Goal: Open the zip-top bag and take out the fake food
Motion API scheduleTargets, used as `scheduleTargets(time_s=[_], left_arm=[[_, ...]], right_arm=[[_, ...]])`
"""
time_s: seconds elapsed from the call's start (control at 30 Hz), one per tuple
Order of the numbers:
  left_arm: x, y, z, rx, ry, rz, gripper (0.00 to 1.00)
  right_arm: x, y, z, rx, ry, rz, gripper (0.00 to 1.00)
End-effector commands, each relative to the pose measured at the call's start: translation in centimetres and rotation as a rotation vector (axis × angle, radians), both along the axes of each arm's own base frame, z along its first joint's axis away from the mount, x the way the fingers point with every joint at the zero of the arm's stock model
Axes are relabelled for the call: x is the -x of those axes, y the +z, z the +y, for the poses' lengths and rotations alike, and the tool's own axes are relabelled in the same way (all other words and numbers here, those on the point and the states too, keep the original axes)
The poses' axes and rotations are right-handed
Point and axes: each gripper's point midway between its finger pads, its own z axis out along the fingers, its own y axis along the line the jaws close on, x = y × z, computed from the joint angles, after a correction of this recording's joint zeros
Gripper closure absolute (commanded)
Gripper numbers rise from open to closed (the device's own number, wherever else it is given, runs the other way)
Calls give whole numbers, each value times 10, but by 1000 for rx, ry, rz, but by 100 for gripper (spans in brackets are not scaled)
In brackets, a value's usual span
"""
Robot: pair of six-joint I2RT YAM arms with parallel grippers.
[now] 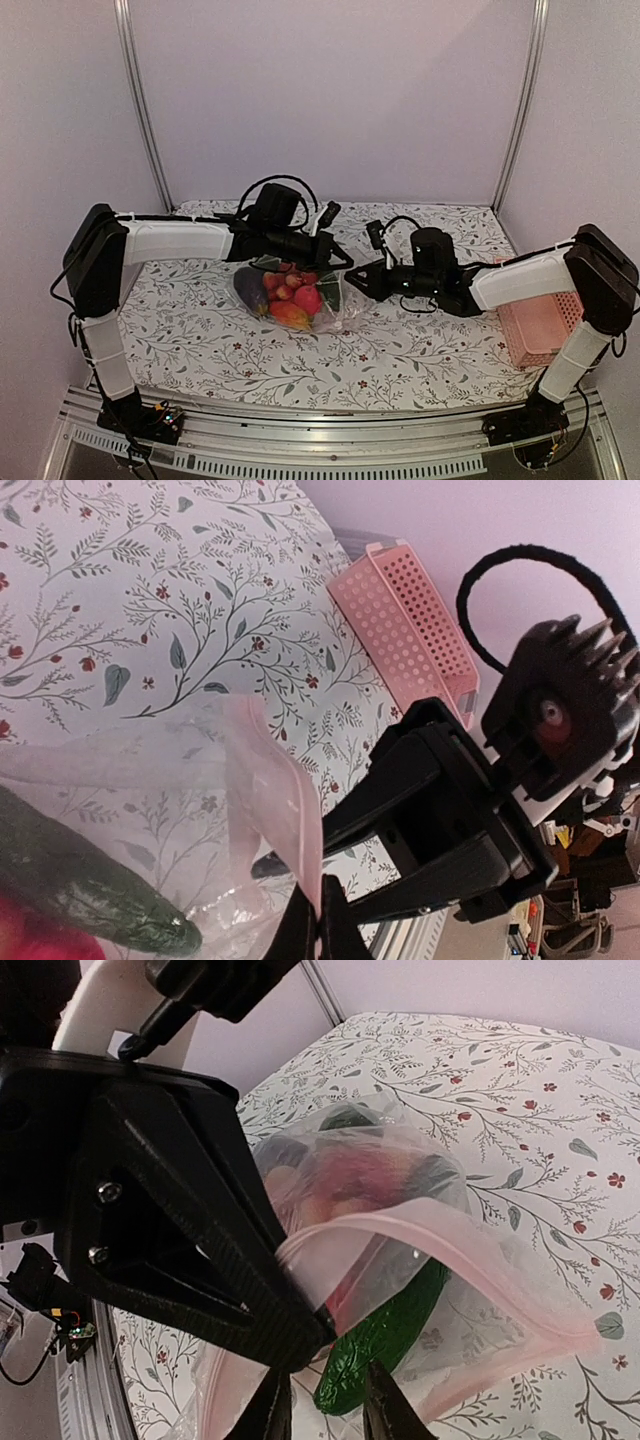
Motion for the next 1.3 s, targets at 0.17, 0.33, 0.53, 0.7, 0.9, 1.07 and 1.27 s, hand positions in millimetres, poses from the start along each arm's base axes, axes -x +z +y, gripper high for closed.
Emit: scheduleTargets(time_s=[0.17,0.33,0.53,0.7,0.9,1.07,1.27], left_arm=[[-1,11,-2,49,2,-29,100],[-3,12,5,65,18,-32,100],[-4,7,6,69,17,-21,100],[-5,3,6,68,19,-16,100],[-7,-5,7,63,31,-4,100],[-10,-13,11,65,45,20,100],[-16,-19,16,68,66,37,100]], right_arm=[[-21,-48,32,35,10,122,79],[-25,-70,34,51,-4,161,79],[-32,-77,42,56,-10,189,62],[-39,-97,47,66,-49,274,61],[-45,-124,48,131,-88,298,61],[-45,-146,42,210,-115,288,61],[-43,-156,37,272,-127,267,66]])
